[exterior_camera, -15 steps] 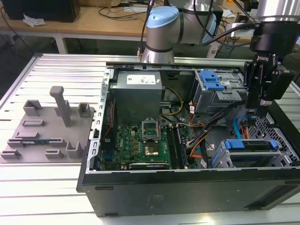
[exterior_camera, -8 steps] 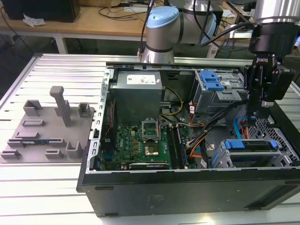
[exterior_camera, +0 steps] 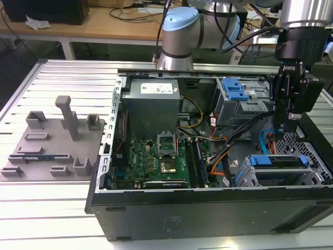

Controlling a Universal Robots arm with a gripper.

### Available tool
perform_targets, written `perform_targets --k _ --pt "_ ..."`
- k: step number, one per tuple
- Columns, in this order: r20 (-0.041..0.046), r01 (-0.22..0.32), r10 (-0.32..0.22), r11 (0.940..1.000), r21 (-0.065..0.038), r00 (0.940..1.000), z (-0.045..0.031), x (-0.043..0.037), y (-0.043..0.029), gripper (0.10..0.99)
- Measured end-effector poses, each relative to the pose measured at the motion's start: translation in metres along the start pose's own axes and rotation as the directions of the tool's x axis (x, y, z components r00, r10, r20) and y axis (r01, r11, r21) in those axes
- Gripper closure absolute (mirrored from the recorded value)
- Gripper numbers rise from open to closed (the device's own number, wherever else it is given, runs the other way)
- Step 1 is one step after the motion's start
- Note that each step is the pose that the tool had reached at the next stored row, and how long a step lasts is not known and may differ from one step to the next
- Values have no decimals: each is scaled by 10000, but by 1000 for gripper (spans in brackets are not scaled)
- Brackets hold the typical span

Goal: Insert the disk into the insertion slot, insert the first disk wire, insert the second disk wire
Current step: 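Insert the first disk wire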

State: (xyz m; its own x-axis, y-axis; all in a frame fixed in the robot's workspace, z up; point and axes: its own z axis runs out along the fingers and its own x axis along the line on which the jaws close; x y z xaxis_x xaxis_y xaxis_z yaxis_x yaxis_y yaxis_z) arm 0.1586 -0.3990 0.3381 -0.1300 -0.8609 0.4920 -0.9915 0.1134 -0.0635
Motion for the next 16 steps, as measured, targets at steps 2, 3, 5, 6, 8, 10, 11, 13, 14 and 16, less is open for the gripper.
perform_targets --k 2,3,5,6,8,10,11,13,14,16 --pt "-1 -4 4 10000 -3 10000 5 -4 1 584" --pt "0 -10 10 10000 -6 10000 5 -13 2 596" --pt "-5 -19 19 10000 -10 10000 1 -28 4 737" --pt "-10 -24 24 10000 -12 10000 -2 -40 5 737" --pt "-44 -23 23 10000 -14 10000 -19 -82 8 737" --pt "-66 -21 21 10000 -14 10000 -14 -90 4 737" --pt "-68 -21 21 10000 -15 10000 -10 -92 1 737" --pt "-77 -23 23 10000 -19 10000 0 -99 -5 737" --pt "-87 -28 28 10000 -21 10000 6 -103 -5 737" --pt "-122 -42 42 10000 -24 9999 15 -108 -5 737"
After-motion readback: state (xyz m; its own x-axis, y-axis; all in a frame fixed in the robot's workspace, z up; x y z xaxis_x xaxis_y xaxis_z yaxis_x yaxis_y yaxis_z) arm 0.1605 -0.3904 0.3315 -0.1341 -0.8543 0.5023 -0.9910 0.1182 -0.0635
